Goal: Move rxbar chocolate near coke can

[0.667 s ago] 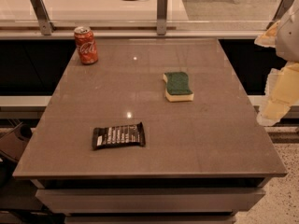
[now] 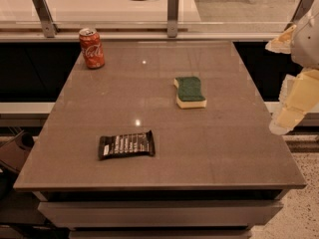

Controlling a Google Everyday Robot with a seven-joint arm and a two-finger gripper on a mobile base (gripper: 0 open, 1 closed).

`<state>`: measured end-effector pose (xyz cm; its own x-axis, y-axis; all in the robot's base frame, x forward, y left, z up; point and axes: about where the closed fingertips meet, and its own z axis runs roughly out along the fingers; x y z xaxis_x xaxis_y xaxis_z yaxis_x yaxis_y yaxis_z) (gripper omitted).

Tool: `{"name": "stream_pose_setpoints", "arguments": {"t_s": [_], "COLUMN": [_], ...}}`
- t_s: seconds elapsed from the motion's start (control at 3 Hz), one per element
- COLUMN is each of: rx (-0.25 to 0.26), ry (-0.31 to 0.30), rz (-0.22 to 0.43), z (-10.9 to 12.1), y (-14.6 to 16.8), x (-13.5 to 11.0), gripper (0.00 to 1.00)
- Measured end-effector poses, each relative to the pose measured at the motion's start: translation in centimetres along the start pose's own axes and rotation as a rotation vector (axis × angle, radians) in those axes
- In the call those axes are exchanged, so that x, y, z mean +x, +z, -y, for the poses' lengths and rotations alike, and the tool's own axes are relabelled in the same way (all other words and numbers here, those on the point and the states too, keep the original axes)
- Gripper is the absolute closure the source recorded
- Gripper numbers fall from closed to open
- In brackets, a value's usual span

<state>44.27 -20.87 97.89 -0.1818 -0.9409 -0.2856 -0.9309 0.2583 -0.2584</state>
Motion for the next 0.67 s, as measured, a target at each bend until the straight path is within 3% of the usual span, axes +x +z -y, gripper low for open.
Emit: {"name": "stream_pose_setpoints", "arguments": {"t_s": [0.67], "rx": [-0.100], "ry": [-0.061], "rz": [0.316], "z": [-1.7], "y": [4.7], "x": [-3.3], "gripper": [0.00]}}
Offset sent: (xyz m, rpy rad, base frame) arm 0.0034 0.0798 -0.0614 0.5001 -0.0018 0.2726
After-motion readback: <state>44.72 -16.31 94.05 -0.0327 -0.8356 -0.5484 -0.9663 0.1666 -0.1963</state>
